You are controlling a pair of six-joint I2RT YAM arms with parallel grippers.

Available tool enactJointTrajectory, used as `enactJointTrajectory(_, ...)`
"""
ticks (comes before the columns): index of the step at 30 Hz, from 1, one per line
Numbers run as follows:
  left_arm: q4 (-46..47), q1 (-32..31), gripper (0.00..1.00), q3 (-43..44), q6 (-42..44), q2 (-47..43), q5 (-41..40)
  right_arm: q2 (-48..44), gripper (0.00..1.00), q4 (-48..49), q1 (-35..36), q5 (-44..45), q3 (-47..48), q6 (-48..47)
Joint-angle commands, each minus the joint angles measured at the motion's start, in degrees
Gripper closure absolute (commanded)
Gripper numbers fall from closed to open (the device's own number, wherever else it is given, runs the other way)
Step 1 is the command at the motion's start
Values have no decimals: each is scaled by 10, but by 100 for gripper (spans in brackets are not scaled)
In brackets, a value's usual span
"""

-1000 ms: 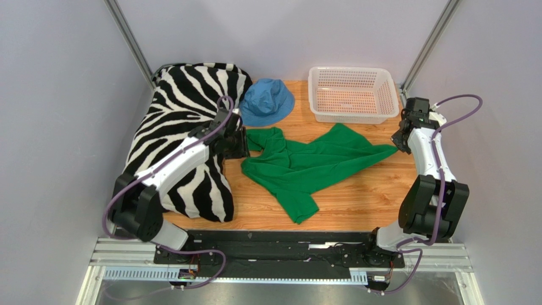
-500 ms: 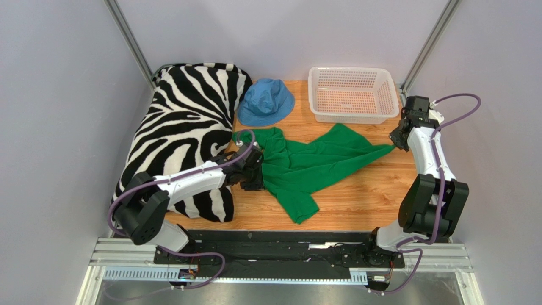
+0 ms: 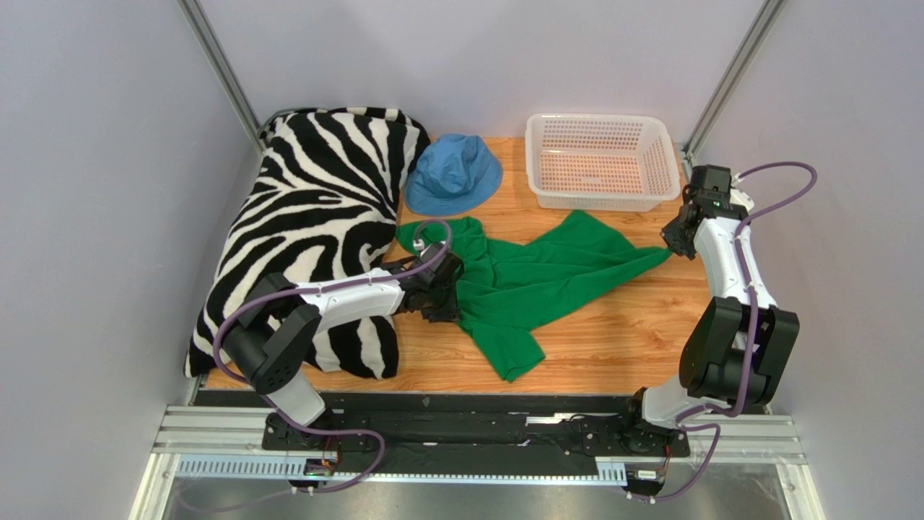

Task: Roll the t-shirts
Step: Flatten out the T-shirt at the center of the board.

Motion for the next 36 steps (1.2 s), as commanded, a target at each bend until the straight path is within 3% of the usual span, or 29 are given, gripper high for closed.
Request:
enactJointTrajectory(1, 14, -12, 68, 20, -11, 2, -16, -26, 100, 13, -2, -5, 14, -7)
enactJointTrajectory(10, 16, -33, 57, 18, -18, 18, -27, -22, 100, 11, -3, -5, 20, -11)
enactJointTrajectory(15, 7, -40, 58, 27, -17, 31, -55, -21, 100, 12, -3, -9, 26, -9)
enactJointTrajectory(18, -4, -40, 75, 28, -14, 29, -81, -21, 100, 11, -3, -11, 30, -9)
enactJointTrajectory(19, -10, -41, 87, 31, -9, 24, -88, -21, 100, 12, -2, -11, 30, -10)
enactJointTrajectory(21, -35, -40, 100, 33, 0, 5, -111, -23, 100, 8, -3, -10, 37, -12)
enactJointTrajectory(28, -147, -37, 100, -14, 46, -146, -189, -50, 100, -13, -3, -19, 46, -24)
enactJointTrajectory(32, -170, -12, 100, -38, 83, -199, -148, -65, 100, -3, -3, -14, 32, -25)
enactJointTrajectory(35, -170, -7, 82, -39, 96, -194, -123, -40, 100, 8, -9, 14, 45, -31)
enactJointTrajectory(36, -169, -8, 72, -42, 95, -194, -114, -28, 100, 7, -16, 14, 53, -30)
